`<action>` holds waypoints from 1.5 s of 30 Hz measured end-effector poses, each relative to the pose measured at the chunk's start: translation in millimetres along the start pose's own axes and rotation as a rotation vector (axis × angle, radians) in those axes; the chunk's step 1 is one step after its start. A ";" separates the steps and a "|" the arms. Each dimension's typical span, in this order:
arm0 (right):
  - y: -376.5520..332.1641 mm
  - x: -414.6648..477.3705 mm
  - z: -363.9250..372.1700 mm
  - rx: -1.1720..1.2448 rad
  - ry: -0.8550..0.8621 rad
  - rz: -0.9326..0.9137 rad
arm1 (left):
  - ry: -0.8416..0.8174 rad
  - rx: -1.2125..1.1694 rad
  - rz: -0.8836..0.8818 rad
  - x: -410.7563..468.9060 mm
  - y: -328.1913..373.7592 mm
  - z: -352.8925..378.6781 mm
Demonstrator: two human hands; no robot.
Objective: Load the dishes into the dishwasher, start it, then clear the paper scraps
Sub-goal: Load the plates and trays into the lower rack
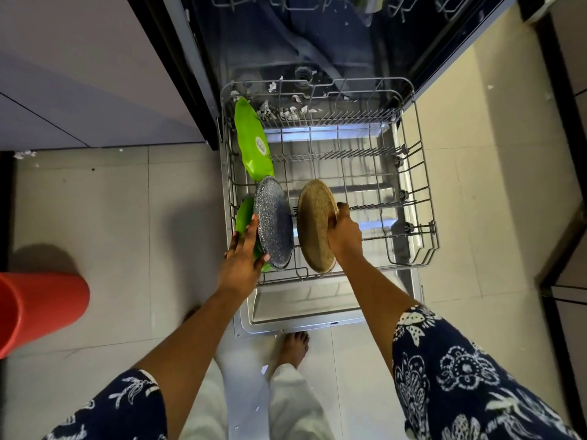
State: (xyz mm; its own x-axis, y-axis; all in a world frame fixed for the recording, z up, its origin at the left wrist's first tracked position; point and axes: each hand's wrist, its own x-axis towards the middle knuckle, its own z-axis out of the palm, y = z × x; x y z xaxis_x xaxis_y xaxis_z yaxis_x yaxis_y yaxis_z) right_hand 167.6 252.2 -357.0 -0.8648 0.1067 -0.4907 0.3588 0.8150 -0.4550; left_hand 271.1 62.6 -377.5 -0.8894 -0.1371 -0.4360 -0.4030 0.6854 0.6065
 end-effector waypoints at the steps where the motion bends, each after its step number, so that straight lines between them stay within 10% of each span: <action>1: 2.3 -4.3 0.5 0.007 -0.003 0.008 | 0.004 0.001 -0.002 0.3 0.5 0.1; 11: -65.8 -64.3 -47.7 -0.093 0.010 -0.039 | -0.072 -0.052 -0.041 -21.4 45.6 -72.7; 19: -223.6 -175.6 -122.5 -0.147 0.035 -0.439 | 0.387 -0.388 0.030 -97.0 101.6 -287.7; 34: -769.9 -191.0 2.6 0.070 -0.071 -1.020 | 1.012 -0.320 -0.170 -51.3 -144.6 -762.4; 45: -963.6 -157.2 76.2 -0.031 -0.211 -1.068 | 0.837 0.265 -0.436 -10.1 -239.0 -833.4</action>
State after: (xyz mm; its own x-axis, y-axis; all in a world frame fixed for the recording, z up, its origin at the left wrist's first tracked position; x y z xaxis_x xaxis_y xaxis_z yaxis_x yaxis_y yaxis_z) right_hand -15.4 -593.3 102.1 -0.6464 -0.7625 0.0276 -0.5536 0.4438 -0.7047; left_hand 196.7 -695.9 36.0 -0.5806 -0.8094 0.0884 -0.7621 0.5785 0.2907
